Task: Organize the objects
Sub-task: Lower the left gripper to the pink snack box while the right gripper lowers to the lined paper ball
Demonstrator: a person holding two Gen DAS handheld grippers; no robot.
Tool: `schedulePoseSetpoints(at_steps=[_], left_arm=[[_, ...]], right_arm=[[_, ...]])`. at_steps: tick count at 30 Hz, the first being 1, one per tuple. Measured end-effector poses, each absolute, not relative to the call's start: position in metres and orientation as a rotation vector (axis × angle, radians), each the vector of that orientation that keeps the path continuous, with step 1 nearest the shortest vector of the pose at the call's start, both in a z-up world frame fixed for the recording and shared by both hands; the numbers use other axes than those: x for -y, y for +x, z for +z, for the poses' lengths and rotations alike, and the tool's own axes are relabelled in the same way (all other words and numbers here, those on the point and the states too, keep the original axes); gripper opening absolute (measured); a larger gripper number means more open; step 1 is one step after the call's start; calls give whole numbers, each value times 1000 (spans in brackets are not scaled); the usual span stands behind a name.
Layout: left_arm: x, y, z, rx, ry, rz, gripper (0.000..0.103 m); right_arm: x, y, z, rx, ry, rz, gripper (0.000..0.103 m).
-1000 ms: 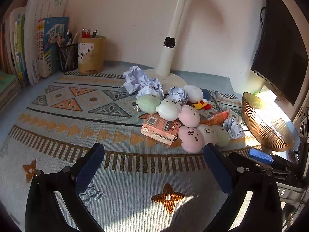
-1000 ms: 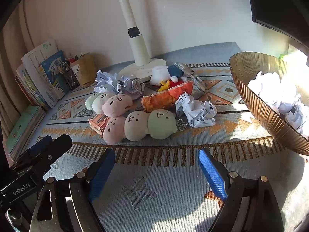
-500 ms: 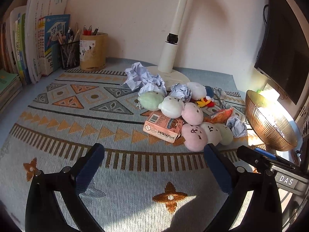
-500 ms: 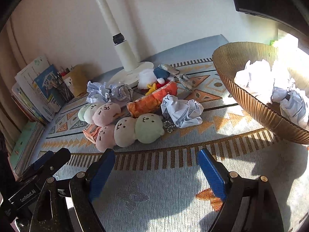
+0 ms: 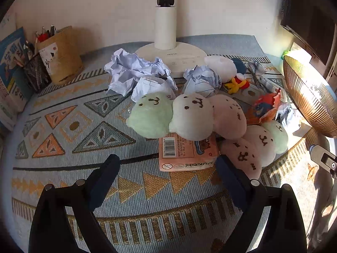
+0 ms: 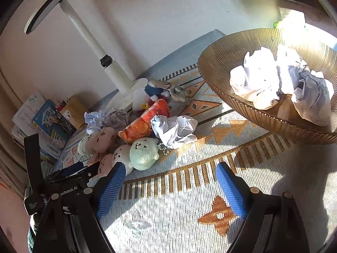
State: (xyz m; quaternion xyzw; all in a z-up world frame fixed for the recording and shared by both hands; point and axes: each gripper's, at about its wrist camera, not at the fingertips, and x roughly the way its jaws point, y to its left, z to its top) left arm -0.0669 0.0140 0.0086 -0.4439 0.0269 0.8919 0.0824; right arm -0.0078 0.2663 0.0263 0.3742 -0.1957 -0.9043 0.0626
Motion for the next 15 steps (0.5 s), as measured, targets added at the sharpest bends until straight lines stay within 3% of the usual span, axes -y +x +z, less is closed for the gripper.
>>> schedulePoseSetpoints(at_steps=[5, 7, 11, 13, 15], left_arm=[[-2, -66, 8, 48, -1310, 2580, 89], [2, -67, 6, 80, -1324, 2562, 89], [-11, -70, 5, -46, -1342, 2609, 89], [-15, -72, 5, -74, -1350, 2621, 89], [-14, -73, 5, -65, -1348, 2632, 86]], right_arm=[[-248, -41, 36, 340, 1175, -2746, 87], [-246, -53, 30, 365, 1223, -2735, 87], [-245, -71, 10, 440, 1304, -2692, 86], [-244, -74, 6, 450, 1290, -2664, 75], [-243, -71, 9, 440, 1250, -2665, 55]])
